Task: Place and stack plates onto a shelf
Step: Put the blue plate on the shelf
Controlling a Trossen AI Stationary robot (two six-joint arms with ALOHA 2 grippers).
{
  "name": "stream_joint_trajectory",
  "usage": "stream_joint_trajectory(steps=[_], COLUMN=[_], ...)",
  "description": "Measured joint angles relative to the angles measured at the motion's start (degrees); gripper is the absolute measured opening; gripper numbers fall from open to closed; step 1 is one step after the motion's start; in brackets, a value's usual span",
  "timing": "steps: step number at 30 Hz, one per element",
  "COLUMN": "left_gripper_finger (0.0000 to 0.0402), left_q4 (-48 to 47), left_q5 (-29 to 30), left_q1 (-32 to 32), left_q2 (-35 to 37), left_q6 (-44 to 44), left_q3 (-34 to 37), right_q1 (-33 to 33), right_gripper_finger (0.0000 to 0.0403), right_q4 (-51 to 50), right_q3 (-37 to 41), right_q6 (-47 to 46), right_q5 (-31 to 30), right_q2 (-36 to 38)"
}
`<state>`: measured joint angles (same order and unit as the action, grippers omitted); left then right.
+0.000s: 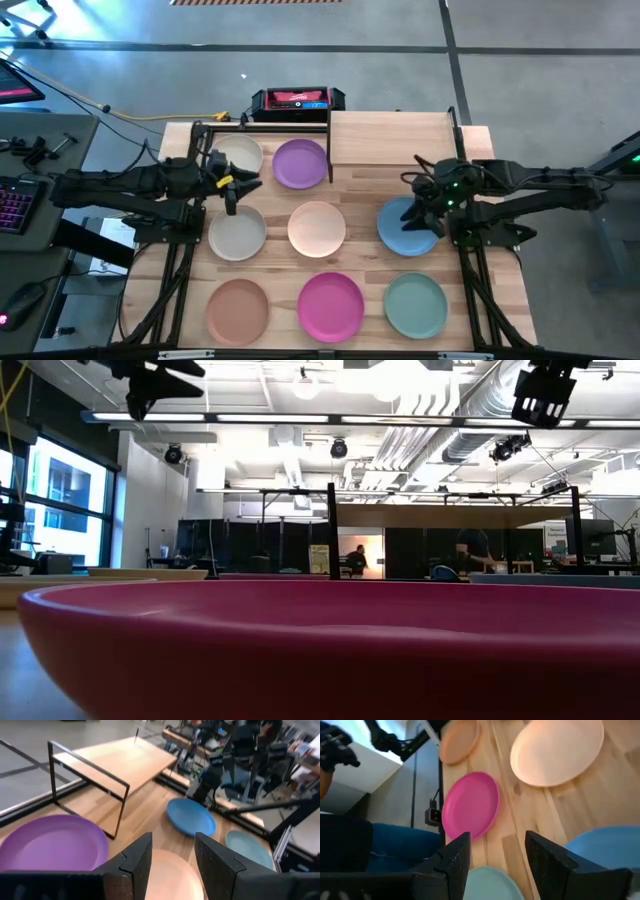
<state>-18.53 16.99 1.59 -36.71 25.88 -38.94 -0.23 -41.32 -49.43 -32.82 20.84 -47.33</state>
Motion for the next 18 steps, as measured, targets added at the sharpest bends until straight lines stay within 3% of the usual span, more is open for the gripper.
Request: stream_joint_trajectory(steps=[18], left_gripper_finger=[0.0138], left_q4=[-2.1], left_q5=[-3.6], left_q1=[1.4], left_q2=[-0.9], left_q6=[-1.1], left_q3=[0.0], right_q1=[8.7], right_gripper_finger=[0.0172], right_q4=[0.1], right_q3=[0.1], right_q6=[-17.4], right_q5=[-4.2], right_q2=[-12.6])
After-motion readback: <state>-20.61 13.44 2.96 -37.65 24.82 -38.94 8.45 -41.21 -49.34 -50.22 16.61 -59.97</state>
